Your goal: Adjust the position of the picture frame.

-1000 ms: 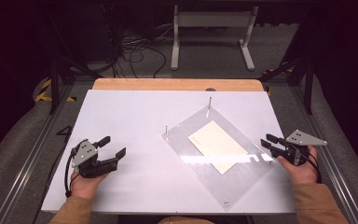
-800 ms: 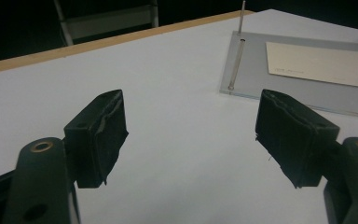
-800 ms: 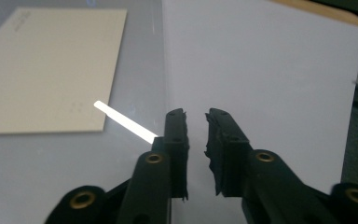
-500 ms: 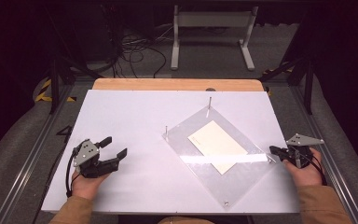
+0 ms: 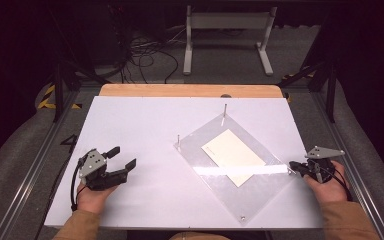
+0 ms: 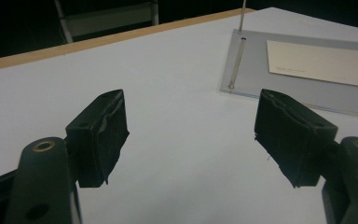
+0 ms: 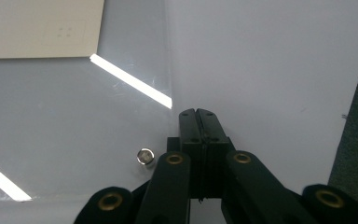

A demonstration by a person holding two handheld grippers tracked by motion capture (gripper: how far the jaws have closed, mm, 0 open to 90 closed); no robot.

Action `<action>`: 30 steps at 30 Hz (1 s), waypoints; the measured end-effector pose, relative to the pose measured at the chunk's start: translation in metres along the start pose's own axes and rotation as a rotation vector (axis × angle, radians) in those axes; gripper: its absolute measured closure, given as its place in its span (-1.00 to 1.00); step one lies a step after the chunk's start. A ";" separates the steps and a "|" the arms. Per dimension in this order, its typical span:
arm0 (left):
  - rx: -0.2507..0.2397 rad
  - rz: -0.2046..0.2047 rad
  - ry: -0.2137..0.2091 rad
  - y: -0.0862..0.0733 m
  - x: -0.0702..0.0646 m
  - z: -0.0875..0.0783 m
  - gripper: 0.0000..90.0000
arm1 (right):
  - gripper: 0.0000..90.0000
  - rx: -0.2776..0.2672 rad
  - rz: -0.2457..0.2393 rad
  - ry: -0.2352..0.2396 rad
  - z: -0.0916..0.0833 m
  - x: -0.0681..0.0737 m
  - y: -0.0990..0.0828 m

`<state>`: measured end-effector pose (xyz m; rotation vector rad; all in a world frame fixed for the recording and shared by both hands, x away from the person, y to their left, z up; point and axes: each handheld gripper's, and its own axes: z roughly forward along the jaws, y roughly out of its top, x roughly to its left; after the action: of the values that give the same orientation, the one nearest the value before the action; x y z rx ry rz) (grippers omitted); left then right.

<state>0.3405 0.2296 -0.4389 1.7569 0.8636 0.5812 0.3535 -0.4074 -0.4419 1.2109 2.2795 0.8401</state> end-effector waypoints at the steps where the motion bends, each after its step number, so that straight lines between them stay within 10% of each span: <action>1: -0.003 -0.005 0.001 0.000 0.000 0.000 -0.42 | 0.99 0.010 -0.005 -0.006 -0.002 0.001 -0.001; 30: 0.020 -0.010 -0.015 0.000 -0.004 0.006 -0.42 | 1.00 0.034 0.081 0.059 -0.008 0.008 -0.006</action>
<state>0.3423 0.2229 -0.4408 1.7722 0.8703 0.5535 0.3413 -0.4059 -0.4409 1.3177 2.3134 0.8812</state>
